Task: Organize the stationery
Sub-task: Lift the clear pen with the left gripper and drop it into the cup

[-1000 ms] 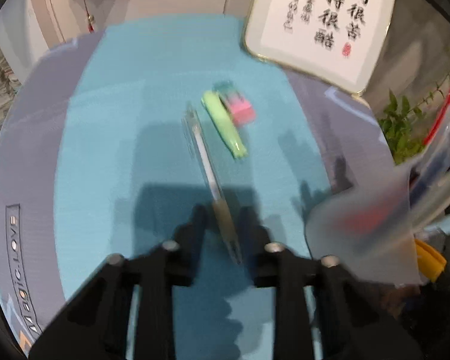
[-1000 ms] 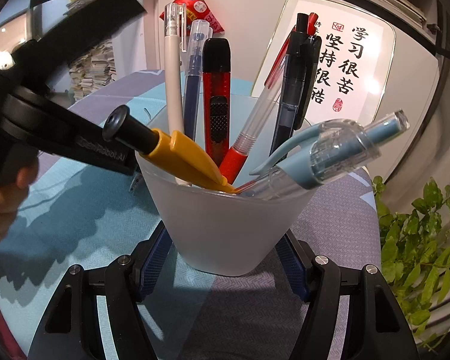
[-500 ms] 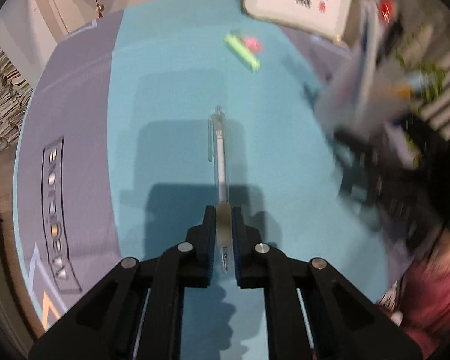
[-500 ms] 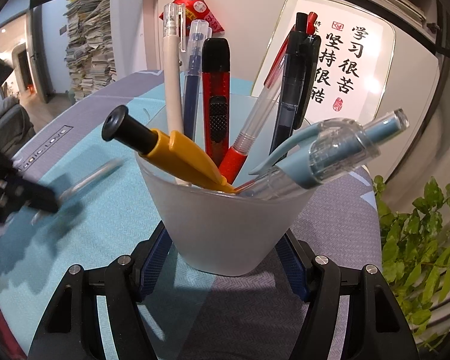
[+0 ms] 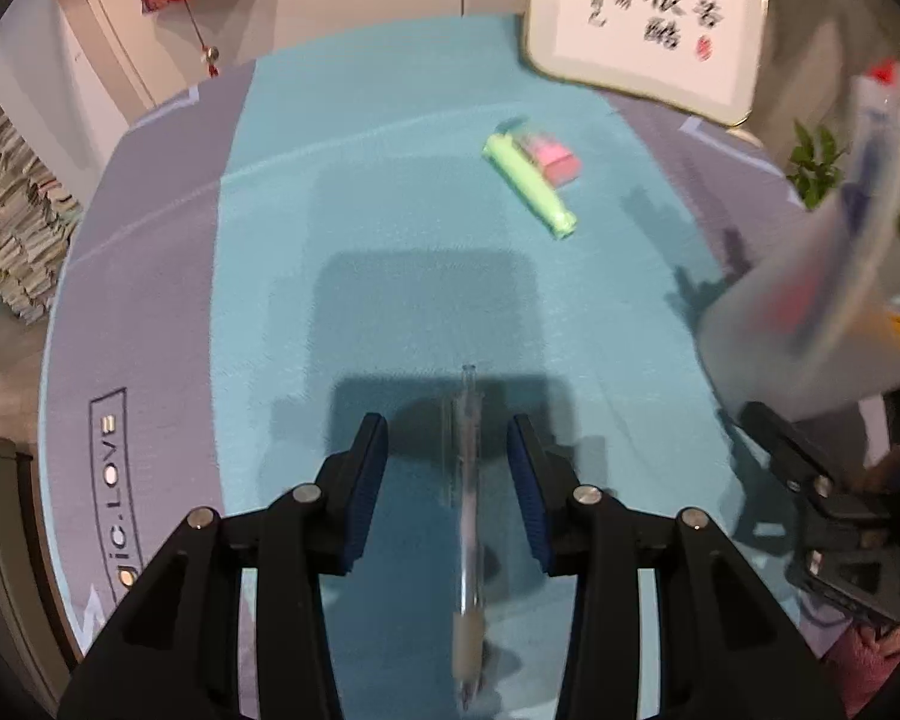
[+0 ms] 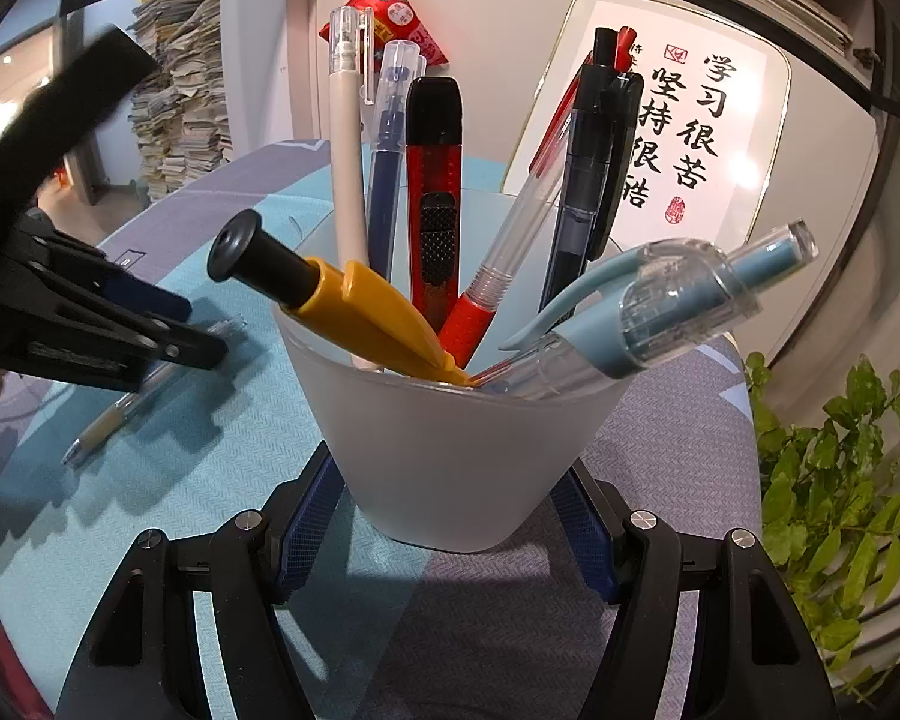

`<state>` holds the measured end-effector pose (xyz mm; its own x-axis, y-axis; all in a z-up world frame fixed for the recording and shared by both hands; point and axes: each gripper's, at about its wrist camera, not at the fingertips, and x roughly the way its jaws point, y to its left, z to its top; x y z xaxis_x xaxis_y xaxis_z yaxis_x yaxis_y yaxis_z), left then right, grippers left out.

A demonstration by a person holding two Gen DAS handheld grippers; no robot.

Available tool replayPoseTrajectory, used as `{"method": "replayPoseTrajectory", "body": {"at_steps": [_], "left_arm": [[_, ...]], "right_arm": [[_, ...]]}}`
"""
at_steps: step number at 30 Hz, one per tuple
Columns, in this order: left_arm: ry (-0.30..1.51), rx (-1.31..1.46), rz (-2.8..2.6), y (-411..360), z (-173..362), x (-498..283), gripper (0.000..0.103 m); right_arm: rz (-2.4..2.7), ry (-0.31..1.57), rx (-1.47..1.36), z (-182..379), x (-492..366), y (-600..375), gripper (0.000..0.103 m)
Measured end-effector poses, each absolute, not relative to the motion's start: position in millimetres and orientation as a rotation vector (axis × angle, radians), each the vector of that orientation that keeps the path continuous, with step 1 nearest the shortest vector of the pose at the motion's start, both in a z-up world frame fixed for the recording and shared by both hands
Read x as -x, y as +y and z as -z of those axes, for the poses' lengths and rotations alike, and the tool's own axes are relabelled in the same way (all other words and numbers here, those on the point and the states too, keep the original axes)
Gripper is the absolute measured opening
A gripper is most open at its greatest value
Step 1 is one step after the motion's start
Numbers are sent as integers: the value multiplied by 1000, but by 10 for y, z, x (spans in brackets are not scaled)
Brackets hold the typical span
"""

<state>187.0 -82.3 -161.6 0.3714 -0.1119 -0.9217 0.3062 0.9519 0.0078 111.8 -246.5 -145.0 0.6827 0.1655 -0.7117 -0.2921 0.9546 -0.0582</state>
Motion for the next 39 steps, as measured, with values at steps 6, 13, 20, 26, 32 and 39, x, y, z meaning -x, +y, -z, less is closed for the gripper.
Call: {"method": "replayPoseTrajectory", "body": {"at_steps": [6,13,20,26,32,39], "left_arm": [[1160,-159,283,-803,1556,-1862,12],[1068,-130,327,-810,1177,-1593,12],[976,-107,376,-814,790,-1449,12],[930,-102,395,-847,597,-1363,12],[905,-77,429,-885,437,-1316,12],[778,-29,536,-1063,-15,-1173,12]], "right_arm": [[-260,780,169,1449,-1132,-2484,70],[-257,779,175,1454,-1133,-2480,70],[-249,779,178,1457,-1131,-2463,70],[-249,779,177,1459,-1115,-2441,70],[-246,777,187,1454,-1113,-2431,70],[-242,775,196,1454,-1096,-2414,70]]}}
